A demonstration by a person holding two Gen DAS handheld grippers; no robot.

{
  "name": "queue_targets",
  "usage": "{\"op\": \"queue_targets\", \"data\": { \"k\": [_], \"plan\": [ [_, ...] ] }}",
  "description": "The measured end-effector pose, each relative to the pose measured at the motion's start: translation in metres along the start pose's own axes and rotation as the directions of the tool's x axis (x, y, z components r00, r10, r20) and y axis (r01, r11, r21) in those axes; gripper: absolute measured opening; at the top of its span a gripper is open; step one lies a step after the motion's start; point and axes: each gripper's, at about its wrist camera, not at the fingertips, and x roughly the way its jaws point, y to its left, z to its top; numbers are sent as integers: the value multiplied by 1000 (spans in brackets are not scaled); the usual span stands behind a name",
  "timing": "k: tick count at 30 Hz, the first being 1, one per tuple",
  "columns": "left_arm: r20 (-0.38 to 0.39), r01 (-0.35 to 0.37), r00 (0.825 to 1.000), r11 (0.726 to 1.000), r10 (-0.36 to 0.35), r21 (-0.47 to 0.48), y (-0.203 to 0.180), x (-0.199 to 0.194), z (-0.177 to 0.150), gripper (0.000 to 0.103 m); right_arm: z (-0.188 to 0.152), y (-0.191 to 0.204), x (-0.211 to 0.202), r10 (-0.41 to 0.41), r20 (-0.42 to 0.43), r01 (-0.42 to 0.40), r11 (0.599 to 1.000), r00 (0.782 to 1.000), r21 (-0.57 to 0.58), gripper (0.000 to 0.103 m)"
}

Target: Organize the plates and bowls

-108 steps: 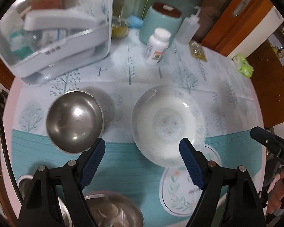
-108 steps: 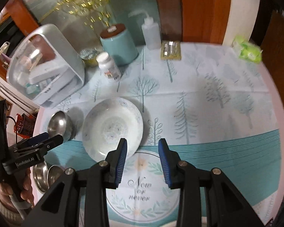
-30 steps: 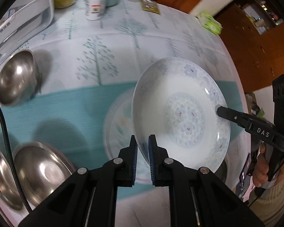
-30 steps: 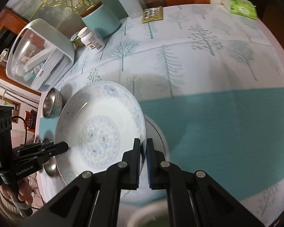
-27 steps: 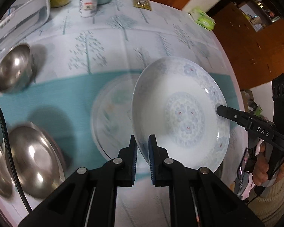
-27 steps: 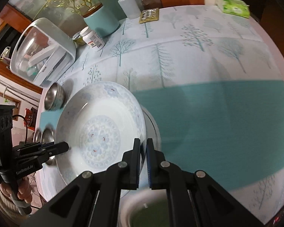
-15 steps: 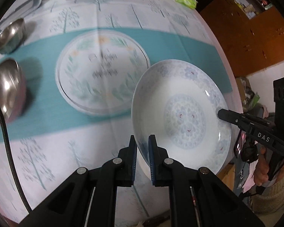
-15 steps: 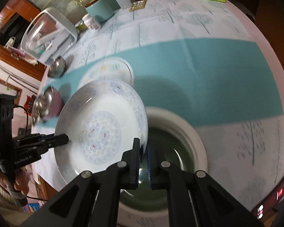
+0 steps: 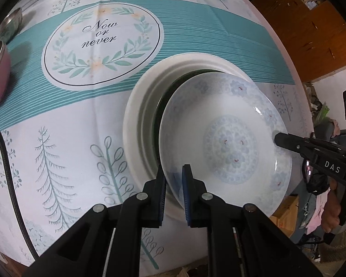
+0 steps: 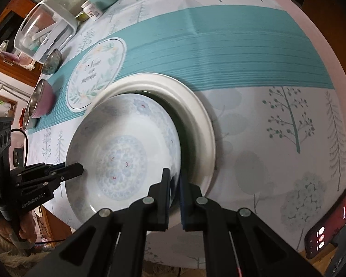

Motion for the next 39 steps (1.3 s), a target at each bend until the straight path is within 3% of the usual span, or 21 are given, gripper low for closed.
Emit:
{"op": "queue_targets", "data": {
  "k": [26, 35, 37, 39],
  "plan": [
    [49, -63, 997, 998, 62, 14, -4, 8, 2, 13, 4, 1, 13, -53, 23, 53, 998, 998, -35, 8],
    [105, -73, 992, 997, 73, -4, 6, -18, 5, 39, 5, 13, -1, -115, 94, 122, 990, 989, -70, 9],
    [113, -80, 990, 997, 81, -18, 9, -25, 5, 57, 6, 17, -6, -109, 102, 118, 990, 989, -78, 11],
    [126, -89, 988, 996, 93, -32, 9, -33, 7, 63, 7, 22, -13, -101, 112, 111, 990, 989, -89, 11]
  ]
}}
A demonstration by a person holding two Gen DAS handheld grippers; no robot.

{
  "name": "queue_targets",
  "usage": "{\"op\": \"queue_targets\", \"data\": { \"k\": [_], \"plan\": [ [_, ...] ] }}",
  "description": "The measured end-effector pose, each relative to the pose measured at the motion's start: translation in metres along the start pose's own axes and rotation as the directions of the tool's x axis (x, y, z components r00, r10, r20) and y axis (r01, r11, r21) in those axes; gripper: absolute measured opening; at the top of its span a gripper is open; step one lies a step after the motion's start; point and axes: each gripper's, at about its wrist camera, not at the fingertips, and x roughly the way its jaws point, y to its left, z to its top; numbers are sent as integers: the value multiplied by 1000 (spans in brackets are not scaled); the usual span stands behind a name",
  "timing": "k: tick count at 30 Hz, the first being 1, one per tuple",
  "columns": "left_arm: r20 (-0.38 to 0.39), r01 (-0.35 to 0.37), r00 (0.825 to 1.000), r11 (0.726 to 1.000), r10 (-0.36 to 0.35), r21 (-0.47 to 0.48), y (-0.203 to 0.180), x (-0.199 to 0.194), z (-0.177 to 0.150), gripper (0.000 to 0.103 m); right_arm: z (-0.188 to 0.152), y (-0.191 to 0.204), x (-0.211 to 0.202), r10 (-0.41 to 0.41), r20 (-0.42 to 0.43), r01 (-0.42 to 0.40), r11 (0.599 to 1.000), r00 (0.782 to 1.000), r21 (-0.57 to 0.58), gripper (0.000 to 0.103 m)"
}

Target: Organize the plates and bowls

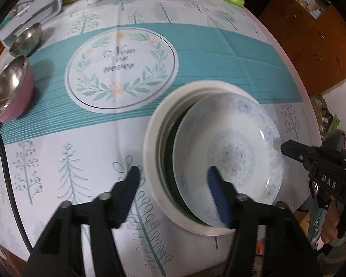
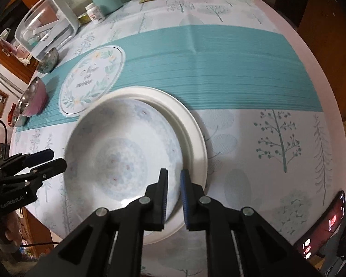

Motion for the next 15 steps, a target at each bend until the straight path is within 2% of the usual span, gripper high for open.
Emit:
{"op": "queue_targets", "data": {
  "k": [5, 8, 9, 12, 15],
  "plan": [
    [45, 9, 999, 1000, -8, -17, -4, -27, 2, 65, 4, 13, -25, 41, 39, -40, 999, 998, -17, 12],
    [100, 0, 995, 1000, 2, -12, -9, -49, 3, 69, 7, 24, -41, 67, 66, -64, 997, 996, -45, 12],
    [121, -11, 993, 1000, 12, -8, -11, -56, 4, 71, 7, 27, -46, 72, 75, -68, 996, 995, -51, 14],
    [176, -37, 984, 999, 35, 6, -16, -77, 1, 72, 7, 38, -60, 77, 105, -68, 994, 992, -87, 29],
    [213, -57, 976, 998, 54, 8, -16, -94, -3, 72, 10, 50, -71, 74, 122, -58, 990, 990, -130, 30]
  ]
}}
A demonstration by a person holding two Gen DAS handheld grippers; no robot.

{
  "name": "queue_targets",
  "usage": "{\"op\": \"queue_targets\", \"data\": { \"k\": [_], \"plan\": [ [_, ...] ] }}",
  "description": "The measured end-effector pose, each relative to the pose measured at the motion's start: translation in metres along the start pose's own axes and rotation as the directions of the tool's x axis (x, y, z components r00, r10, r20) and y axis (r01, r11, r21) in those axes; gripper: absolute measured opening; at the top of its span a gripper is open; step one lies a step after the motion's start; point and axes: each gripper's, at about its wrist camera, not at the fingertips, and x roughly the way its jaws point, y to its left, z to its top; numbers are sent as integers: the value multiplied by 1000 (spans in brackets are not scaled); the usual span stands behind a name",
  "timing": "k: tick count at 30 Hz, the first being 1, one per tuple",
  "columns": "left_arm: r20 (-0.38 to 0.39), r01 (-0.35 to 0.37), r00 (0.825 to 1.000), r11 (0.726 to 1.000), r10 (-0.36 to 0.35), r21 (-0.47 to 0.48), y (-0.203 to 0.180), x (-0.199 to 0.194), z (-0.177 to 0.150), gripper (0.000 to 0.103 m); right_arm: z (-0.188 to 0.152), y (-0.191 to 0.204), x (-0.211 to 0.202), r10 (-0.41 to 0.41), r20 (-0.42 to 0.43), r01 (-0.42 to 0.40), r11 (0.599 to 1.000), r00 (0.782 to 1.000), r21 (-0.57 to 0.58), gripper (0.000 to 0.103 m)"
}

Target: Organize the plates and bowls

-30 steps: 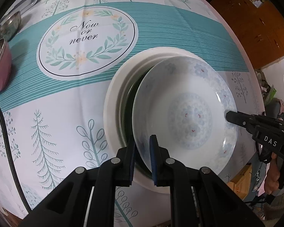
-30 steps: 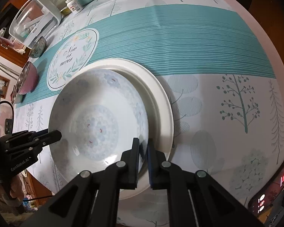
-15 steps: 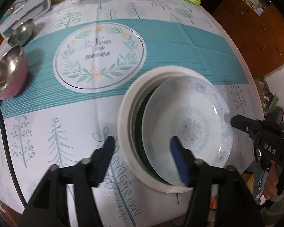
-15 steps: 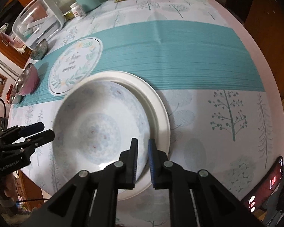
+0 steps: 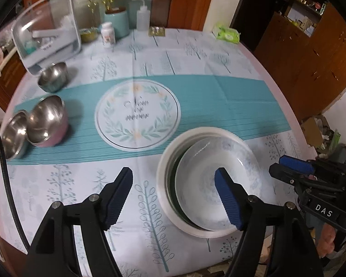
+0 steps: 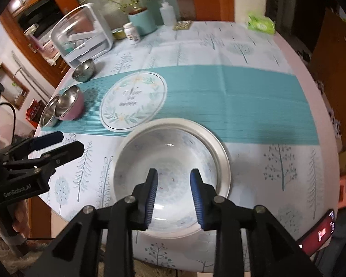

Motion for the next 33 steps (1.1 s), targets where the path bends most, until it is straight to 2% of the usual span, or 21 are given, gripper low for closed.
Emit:
{"op": "queue_targets", "data": {
  "k": [3, 7, 11, 21, 25, 30, 33],
  "plan": [
    [39, -3, 999, 1000, 3, -3, 2, -18, -1, 73, 6, 10, -10, 30, 26, -29, 999, 999, -26, 30],
    [105, -5, 994, 999, 9, -36, 11, -41, -5, 88, 11, 25, -21, 59, 58, -55, 996, 997, -72, 30],
    [124, 11, 992, 996, 0, -90, 22, -53, -6, 88, 15, 38, -26, 97, 69, -90, 991, 993, -102, 30],
    [172, -63, 981, 983, 93, -171, 59, -77, -13, 88, 28, 61, -25, 139, 79, -127, 982, 987, -138, 30],
    [188, -56, 978, 979, 94, -198, 84, -82, -14, 88, 35, 78, -23, 131, 80, -119, 982, 988, -146, 30],
    [173, -53, 980, 973, 94, -226, 122, -85, -13, 88, 45, 104, -20, 133, 82, -121, 984, 988, -130, 30],
    [192, -62, 975, 970, 109, -236, 151, -94, -15, 88, 53, 127, -14, 125, 82, -113, 984, 989, -134, 30]
  ]
}}
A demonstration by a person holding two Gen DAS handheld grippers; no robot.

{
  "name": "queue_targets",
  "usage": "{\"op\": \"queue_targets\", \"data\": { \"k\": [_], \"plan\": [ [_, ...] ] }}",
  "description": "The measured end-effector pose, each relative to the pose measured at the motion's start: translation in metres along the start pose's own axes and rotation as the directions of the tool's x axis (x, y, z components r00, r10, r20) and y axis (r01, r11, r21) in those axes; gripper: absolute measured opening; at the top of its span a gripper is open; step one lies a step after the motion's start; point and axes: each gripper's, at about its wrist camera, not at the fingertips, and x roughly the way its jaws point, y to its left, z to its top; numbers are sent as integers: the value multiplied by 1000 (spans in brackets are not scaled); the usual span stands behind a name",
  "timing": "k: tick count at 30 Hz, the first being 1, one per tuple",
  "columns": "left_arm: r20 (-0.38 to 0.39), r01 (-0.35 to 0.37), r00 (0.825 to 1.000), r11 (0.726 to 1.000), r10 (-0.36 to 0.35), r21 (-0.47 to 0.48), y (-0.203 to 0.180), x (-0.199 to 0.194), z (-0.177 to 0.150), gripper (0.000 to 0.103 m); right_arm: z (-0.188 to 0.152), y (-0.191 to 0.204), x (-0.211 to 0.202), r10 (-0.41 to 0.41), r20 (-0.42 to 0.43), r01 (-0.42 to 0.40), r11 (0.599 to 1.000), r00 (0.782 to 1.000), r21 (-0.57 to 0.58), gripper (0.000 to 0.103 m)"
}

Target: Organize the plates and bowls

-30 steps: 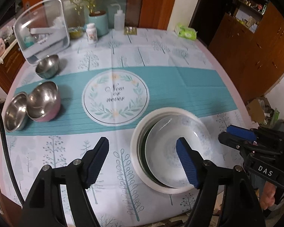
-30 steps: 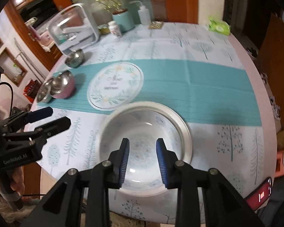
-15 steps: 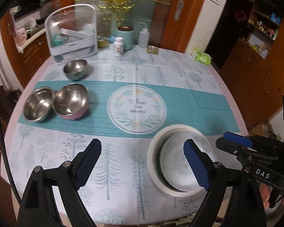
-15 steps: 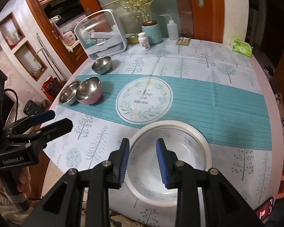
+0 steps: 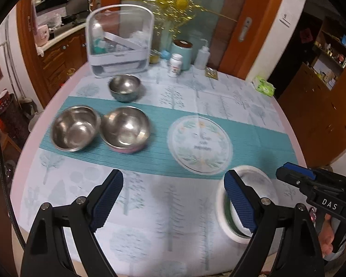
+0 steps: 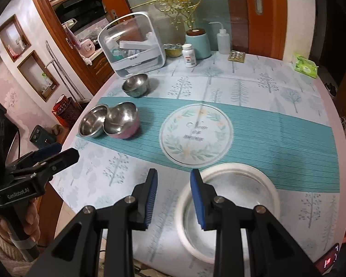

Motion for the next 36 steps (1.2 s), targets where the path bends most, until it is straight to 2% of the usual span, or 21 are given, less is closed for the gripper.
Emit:
{"op": "queue_targets", "data": {
  "k": [12, 19, 24, 29, 36],
  "plan": [
    [64, -110, 992, 992, 113, -58, 136, -6, 45, 88, 43, 91, 52, 18, -37, -18, 1000, 999, -2, 30],
    [56, -185, 981, 982, 186, -25, 208, 21, 75, 88, 58, 142, 108, 55, -81, -53, 998, 995, 30, 30],
    [13, -195, 981, 981, 196, -16, 253, 54, 93, 88, 63, 174, 157, 114, -115, -106, 992, 987, 74, 30],
    [-75, -173, 982, 985, 173, 2, 286, 107, 107, 88, 64, 207, 206, 159, -158, -140, 982, 975, 125, 30],
    [-195, -119, 973, 992, 123, 33, 306, 175, 121, 88, 60, 213, 257, 187, -177, -132, 950, 966, 283, 30]
  ]
}}
